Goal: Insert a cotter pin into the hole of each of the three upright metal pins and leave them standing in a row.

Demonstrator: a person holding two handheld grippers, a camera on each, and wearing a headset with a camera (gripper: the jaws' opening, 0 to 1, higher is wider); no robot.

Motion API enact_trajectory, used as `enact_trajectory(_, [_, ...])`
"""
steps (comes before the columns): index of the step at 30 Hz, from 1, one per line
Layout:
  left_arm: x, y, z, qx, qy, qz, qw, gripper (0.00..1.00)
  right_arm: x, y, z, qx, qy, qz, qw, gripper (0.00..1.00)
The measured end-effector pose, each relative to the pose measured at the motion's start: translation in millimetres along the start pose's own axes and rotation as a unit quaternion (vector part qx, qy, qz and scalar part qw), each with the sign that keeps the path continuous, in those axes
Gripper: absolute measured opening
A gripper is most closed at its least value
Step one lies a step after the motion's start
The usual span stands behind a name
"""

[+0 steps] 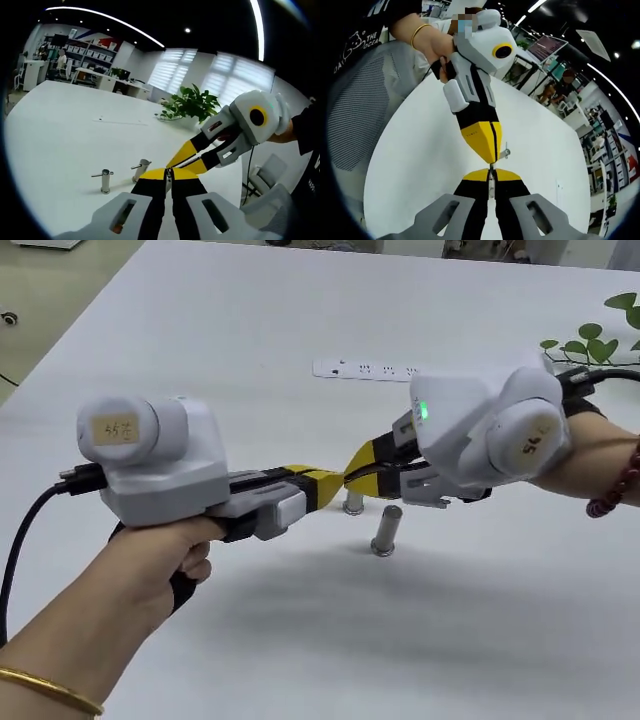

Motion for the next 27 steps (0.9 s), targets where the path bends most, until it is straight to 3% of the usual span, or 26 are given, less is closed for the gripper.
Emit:
enact_trajectory(4, [1.3, 1.0, -2.5, -0.003, 0.002, 0.012, 0.9999, 0.00, -4.0, 2.7, 0.1, 0.005, 0.011, 0.037, 0.9993, 0.00])
enact_trajectory(6, [1.7, 1.2, -3.5, -0.003, 0.004, 0.019, 0.9998, 0.00, -5.6, 1.3, 0.7, 0.013, 0.017, 0.073, 0.9971, 0.00])
enact_trajectory(10, [1.3, 1.8, -6.7, -0.008, 0.002, 0.047, 0.9989, 0.00, -9.8, -0.9, 2.1, 0.032, 0.037, 0.148, 0.9878, 0.05])
enact_trajectory(13, [-2.2, 0.8, -10.4, -0.013, -0.007, 0.071, 0.9974, 0.00, -8.7, -5.1, 0.2, 0.047, 0.055, 0.205, 0.9761, 0.08])
enact_trajectory(14, [-2.7, 0.6, -10.9, -0.013, -0.008, 0.072, 0.9973, 0.00, -8.6, -5.6, -0.1, 0.048, 0.057, 0.212, 0.9744, 0.08])
enact_trajectory(15, [-4.5, -1.0, -11.8, -0.011, -0.012, 0.077, 0.9969, 0.00, -8.1, -6.9, -0.7, 0.053, 0.066, 0.235, 0.9684, 0.09])
enact_trajectory(16, [-5.9, -1.6, -12.8, -0.012, -0.015, 0.082, 0.9965, 0.00, -7.9, -7.4, -0.9, 0.056, 0.068, 0.241, 0.9665, 0.09])
enact_trajectory(18, [-9.5, -3.5, -15.2, -0.015, -0.021, 0.085, 0.9961, 0.00, -8.3, -10.5, -1.7, 0.071, 0.077, 0.289, 0.9517, 0.10])
enact_trajectory(23, [-17.9, -2.8, -20.1, -0.031, -0.030, 0.091, 0.9949, 0.00, -7.0, -16.3, -3.5, 0.103, 0.104, 0.346, 0.9265, 0.09])
enact_trajectory(24, [-19.3, -2.2, -20.9, -0.036, -0.031, 0.093, 0.9945, 0.00, -9.0, -15.8, -3.5, 0.104, 0.106, 0.354, 0.9235, 0.09])
enact_trajectory(27, [-22.5, 0.5, -23.4, -0.050, -0.033, 0.098, 0.9934, 0.00, -11.9, -23.1, -3.2, 0.125, 0.105, 0.353, 0.9213, 0.07])
Point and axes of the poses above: the centre of the closed fingertips' face, and the gripper's own axes: z roughly forward along the fingers, y roughly to its right, x roughly out of its top, the point moved 5 cm from there along -z, roughly backward along the fingers, and after that the axes turned 3 degrees about -y, right-handed, at the moved point
